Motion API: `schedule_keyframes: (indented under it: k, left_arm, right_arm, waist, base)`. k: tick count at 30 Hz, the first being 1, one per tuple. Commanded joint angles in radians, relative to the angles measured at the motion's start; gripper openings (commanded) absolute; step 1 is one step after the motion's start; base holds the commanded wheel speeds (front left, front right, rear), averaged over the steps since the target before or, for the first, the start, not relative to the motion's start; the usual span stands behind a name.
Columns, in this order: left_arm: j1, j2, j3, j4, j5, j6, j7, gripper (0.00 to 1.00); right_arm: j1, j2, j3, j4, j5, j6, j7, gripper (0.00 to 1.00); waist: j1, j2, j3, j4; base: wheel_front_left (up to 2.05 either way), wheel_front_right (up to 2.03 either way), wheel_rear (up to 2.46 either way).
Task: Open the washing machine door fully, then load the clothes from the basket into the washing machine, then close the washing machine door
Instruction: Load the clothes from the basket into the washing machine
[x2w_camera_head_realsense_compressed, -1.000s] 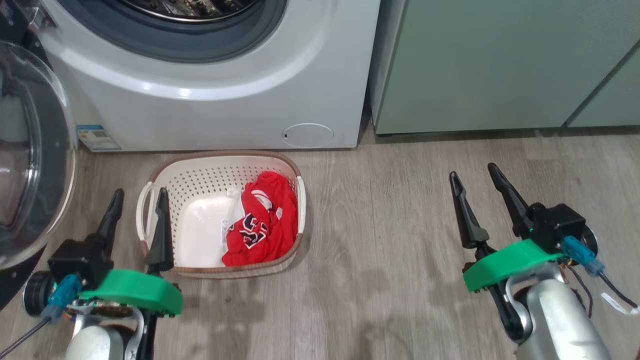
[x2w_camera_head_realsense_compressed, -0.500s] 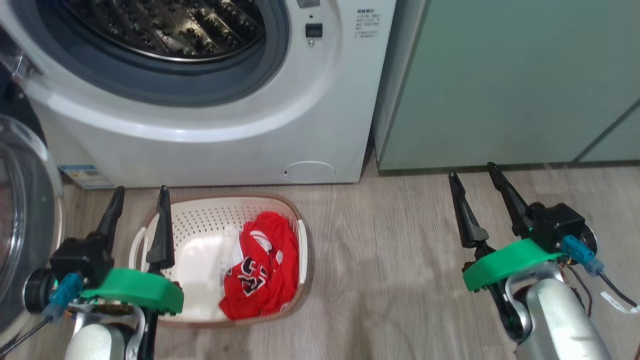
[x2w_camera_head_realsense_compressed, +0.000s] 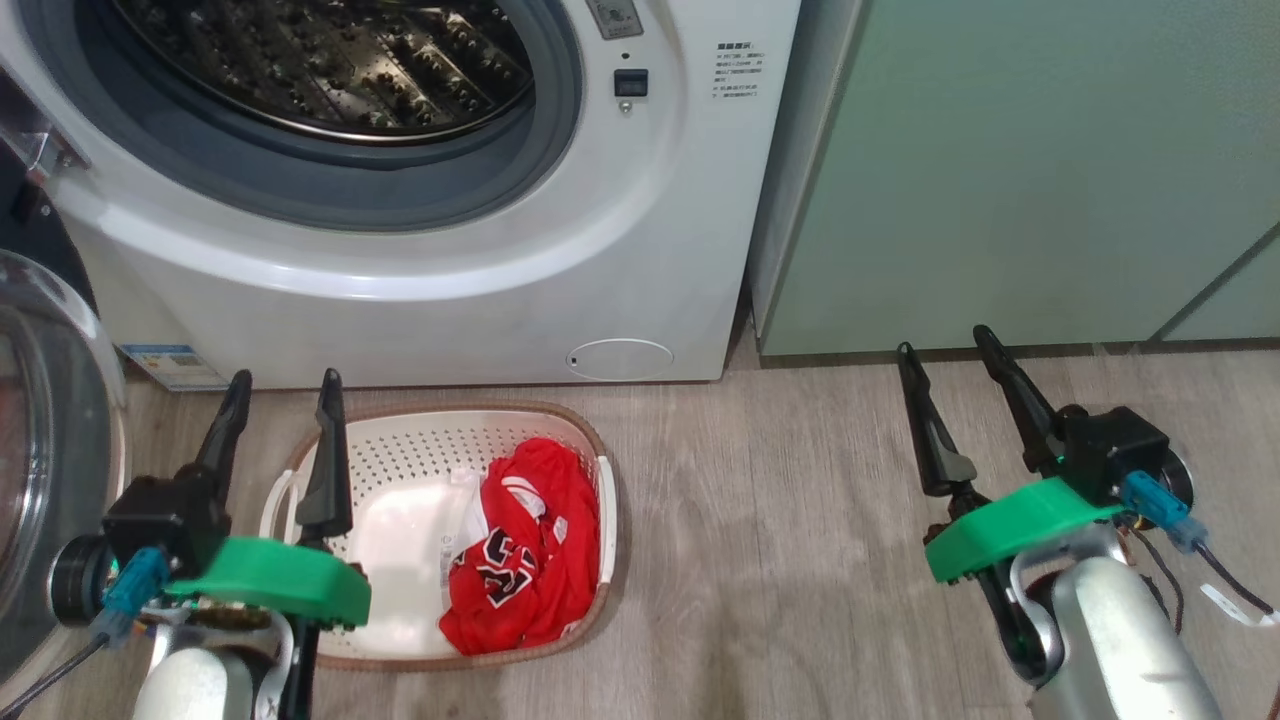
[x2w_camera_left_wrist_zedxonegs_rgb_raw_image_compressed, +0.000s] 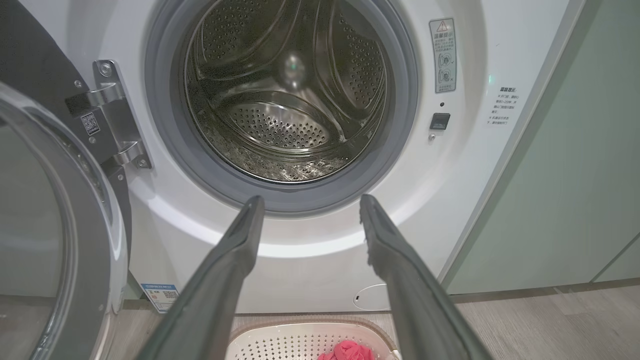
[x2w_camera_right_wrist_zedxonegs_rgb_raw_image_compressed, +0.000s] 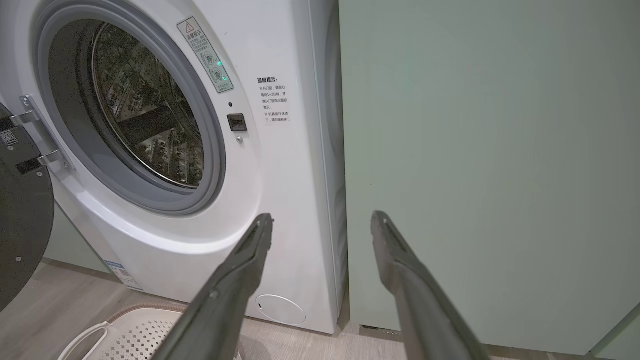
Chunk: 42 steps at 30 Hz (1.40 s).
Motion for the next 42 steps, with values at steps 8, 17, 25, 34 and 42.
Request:
schedule_keyframes:
  k: [8, 17, 25, 34, 42]
  left_arm:
    - [-0.026, 0.025, 0.024, -0.040, -0.007, 0.008, -0.003, 1.00]
    - [-0.090, 0.034, -0.006, 0.023, -0.030, -0.026, 0.033, 1.00]
    - [-0.298, 0.016, -0.071, 0.327, -0.077, -0.106, 0.095, 1.00]
    - [-0.547, 0.003, -0.127, 0.743, -0.119, -0.156, 0.092, 1.00]
    - [-0.716, 0.008, -0.166, 1.001, -0.171, -0.169, 0.036, 1.00]
  right_arm:
    - [-0.017, 0.007, 0.025, -0.032, 0.007, 0.000, -0.005, 1.00]
    - [-0.039, 0.007, 0.030, -0.056, 0.010, 0.000, -0.002, 1.00]
    - [-0.098, 0.007, 0.046, -0.105, 0.013, 0.000, -0.004, 1.00]
    - [-0.178, 0.007, 0.069, -0.150, 0.014, 0.000, -0.011, 1.00]
    - [-0.229, 0.007, 0.069, -0.195, 0.008, 0.000, -0.016, 1.00]
  waist:
    - [0.0000, 0.0000, 0.003, 0.004]
    - [0.0000, 0.0000, 0.071, -0.007]
    - [0.0000, 0.0000, 0.243, -0.036]
    - [0.0000, 0.0000, 0.455, -0.074]
    - [0.0000, 0.0000, 0.624, -0.098]
  base:
    - [0.00, 0.00, 0.00]
    - [0.00, 0.00, 0.00]
    - [0.00, 0.00, 0.00]
    - [0.00, 0.00, 0.00]
    - [0.00, 0.00, 0.00]
